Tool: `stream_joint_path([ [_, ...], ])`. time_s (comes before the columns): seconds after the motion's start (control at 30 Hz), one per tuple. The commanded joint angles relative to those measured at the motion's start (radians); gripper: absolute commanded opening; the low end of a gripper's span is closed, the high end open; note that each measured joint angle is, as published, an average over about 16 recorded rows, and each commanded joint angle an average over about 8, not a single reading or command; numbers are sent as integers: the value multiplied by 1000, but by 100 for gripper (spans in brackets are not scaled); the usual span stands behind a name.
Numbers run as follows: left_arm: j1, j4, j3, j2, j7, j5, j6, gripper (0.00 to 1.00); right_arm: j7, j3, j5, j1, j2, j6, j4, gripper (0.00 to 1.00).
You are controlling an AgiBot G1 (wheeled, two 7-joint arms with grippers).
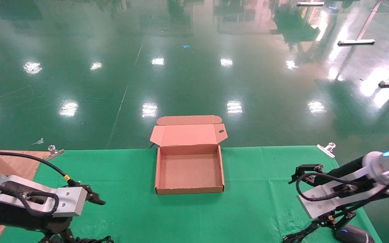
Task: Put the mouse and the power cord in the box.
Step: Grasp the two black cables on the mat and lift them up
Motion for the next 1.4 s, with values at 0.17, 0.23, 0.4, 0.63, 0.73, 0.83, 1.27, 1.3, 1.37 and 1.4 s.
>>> stream_joint_path([
  [0.17,-68,259,97,104,167,147,-54,100,-108,-58,-95,-10,-76,69,-180,100],
  [0.23,-72,338,113,137,216,177,-88,100,-141,-68,-107,-22,-95,96,-241,100],
  [0.4,-58,499,131,207,311,213,-182,100,-218,-83,-127,-49,-141,170,-391,100],
  [0.63,-29,635,133,269,394,221,-300,100,-317,-90,-137,-58,-213,267,-580,100],
  [0.73,-19,672,134,288,416,226,-346,100,-354,-87,-132,-56,-240,300,-652,100],
  [0.83,-11,700,135,304,431,229,-388,100,-386,-81,-123,-53,-259,326,-717,100],
  [1.27,-45,769,117,283,481,202,-320,100,-492,-57,-84,7,-300,344,-891,100],
  [1.3,-48,772,116,280,487,201,-295,100,-498,-54,-81,13,-301,339,-898,100],
  [1.37,-49,778,116,277,500,199,-248,100,-508,-52,-77,24,-301,331,-910,100],
  [1.4,-49,780,116,277,505,198,-227,100,-513,-51,-75,28,-301,327,-915,100],
])
